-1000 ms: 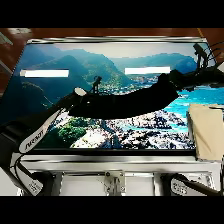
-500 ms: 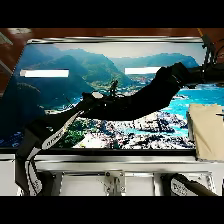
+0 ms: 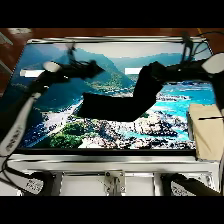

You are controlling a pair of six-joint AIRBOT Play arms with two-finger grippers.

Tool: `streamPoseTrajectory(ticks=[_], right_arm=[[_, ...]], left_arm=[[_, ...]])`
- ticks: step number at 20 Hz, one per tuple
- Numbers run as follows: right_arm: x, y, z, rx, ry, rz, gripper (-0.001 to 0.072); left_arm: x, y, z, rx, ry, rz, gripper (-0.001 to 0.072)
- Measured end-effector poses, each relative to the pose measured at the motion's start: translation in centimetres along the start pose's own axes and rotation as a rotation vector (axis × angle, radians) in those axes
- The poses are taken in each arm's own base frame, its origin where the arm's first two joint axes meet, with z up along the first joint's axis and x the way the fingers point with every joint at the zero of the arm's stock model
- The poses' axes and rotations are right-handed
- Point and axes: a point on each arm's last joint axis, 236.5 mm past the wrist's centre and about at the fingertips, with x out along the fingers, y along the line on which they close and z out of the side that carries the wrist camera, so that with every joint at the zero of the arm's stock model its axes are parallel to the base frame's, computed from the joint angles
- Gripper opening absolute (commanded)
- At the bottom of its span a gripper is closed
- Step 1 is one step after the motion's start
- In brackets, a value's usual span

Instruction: Fold the shirts.

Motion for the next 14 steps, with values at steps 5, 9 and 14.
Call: streamPoseTrajectory(ticks=[5, 9, 14], right_arm=[[9.7, 5.6, -2.1, -0.059, 0.015, 0.066, 0.0058], [17.9, 10.1, -5.7, -0.016, 0.026, 0.151, 0.0059], [25.1, 12.2, -9.5, 0.187, 0.027, 0.216, 0.0569]], left_arm=[[-20.7, -2.9, 13.2, 0.187, -0.408, 0.155, 0.0036], [-32.7, -5.3, 15.7, 0.263, -0.61, 0.266, 0.0037], [-36.1, -5.6, 14.0, 0.265, -0.593, 0.316, 0.0037]])
